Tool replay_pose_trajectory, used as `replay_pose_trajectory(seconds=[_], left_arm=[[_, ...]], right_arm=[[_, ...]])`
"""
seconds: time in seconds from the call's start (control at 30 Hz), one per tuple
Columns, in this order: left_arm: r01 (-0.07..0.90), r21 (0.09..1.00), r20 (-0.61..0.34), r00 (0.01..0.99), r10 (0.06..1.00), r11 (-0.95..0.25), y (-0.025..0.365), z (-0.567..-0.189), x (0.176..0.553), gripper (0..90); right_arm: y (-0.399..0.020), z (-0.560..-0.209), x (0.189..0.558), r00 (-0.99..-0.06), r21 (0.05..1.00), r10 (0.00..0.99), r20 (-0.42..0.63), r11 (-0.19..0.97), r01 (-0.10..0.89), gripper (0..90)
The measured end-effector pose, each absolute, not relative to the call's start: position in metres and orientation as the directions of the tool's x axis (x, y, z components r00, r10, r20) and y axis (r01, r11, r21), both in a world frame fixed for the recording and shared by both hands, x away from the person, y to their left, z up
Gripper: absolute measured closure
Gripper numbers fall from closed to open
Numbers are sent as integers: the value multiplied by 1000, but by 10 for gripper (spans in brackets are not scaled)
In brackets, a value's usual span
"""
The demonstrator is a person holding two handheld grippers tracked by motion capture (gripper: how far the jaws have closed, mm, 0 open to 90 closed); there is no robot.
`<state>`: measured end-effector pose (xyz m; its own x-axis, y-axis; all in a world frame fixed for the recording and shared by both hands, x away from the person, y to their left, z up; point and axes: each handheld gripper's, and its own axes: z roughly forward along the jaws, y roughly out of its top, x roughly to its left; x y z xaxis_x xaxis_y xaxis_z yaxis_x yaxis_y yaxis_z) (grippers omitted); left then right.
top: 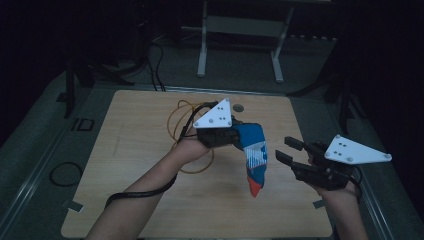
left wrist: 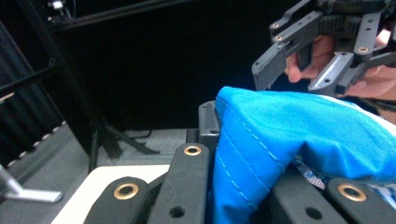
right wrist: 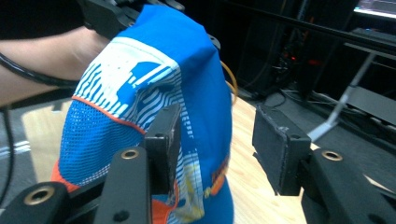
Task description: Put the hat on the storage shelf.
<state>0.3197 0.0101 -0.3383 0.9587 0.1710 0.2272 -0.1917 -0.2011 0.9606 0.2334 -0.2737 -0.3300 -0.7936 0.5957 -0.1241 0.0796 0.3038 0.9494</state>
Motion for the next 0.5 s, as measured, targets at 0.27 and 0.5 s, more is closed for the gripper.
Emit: replay_pose_trajectory(seconds=[0.27,0.5], left_arm=[[-206,975,209,978,23,-88,12,-343,321,896],[-200,979,196,976,-94,-31,10,-342,322,896]], right_arm=[[-263,-337,228,-830,938,542,-127,338,78,507],[-256,-340,225,-847,939,516,-126,339,67,482]])
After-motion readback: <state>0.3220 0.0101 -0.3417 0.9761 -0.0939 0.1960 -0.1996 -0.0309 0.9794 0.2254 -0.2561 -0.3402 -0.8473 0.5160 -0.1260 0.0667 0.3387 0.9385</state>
